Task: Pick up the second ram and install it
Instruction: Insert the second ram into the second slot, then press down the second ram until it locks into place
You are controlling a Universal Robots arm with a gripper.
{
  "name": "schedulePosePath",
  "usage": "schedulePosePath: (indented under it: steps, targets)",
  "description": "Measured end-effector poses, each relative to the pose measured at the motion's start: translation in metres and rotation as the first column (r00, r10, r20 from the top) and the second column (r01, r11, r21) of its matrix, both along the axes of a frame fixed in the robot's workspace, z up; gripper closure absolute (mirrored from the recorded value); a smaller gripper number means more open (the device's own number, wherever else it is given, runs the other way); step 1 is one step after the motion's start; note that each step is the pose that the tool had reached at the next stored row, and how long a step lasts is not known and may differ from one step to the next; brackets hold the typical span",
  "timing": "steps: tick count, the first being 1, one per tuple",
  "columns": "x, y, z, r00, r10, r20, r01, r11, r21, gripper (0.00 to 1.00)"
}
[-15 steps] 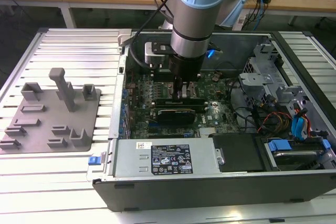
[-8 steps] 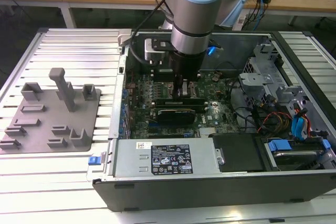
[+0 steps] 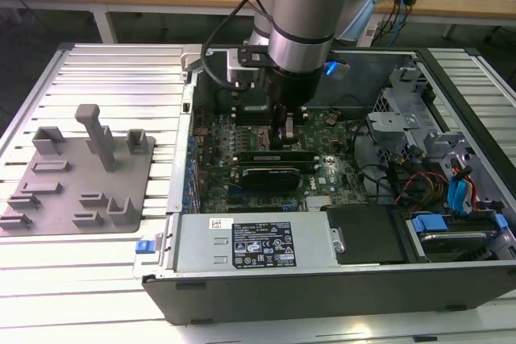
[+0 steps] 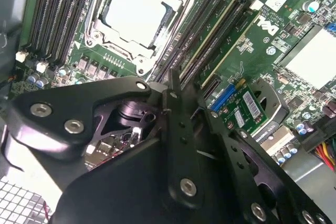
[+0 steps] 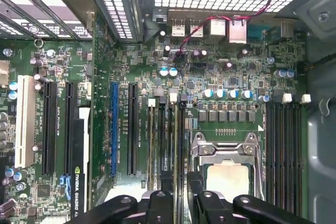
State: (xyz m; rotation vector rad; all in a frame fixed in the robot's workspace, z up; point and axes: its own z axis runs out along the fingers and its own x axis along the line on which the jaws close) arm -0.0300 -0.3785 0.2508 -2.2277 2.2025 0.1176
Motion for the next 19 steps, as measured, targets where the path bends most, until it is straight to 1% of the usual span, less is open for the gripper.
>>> schedulePosePath:
  steps: [1,3,5,6,8,9,12,14,19]
  targets:
    - [0.0001,0.0,0.0,1.0,0.0,0.0,0.0,1.0,0.0,0.78]
    - [0.0004,0.0,0.0,1.0,0.0,0.0,0.0,1.0,-0.0001,0.92]
    - [0.0006,0.0,0.0,1.0,0.0,0.0,0.0,1.0,0.0,0.92]
    - [0.0007,0.0001,-0.0003,1.0,0.0,0.0017,0.0,1.0,-0.0005,0.92]
    - [0.0007,0.0,-0.0016,0.9999,-0.001,0.0135,0.001,1.0,-0.0026,0.92]
    - [0.0007,0.0001,-0.0023,0.9999,-0.001,0.0156,0.001,1.0,-0.0026,0.92]
    - [0.0021,0.0007,-0.0026,0.9999,-0.007,0.0158,0.007,1.0,-0.0026,0.92]
    - [0.007,0.0008,-0.0026,0.9997,-0.016,0.0158,0.016,0.9999,-0.0026,0.92]
    - [0.0078,0.0008,-0.0026,0.9997,-0.016,0.0158,0.016,0.9999,-0.0026,0.92]
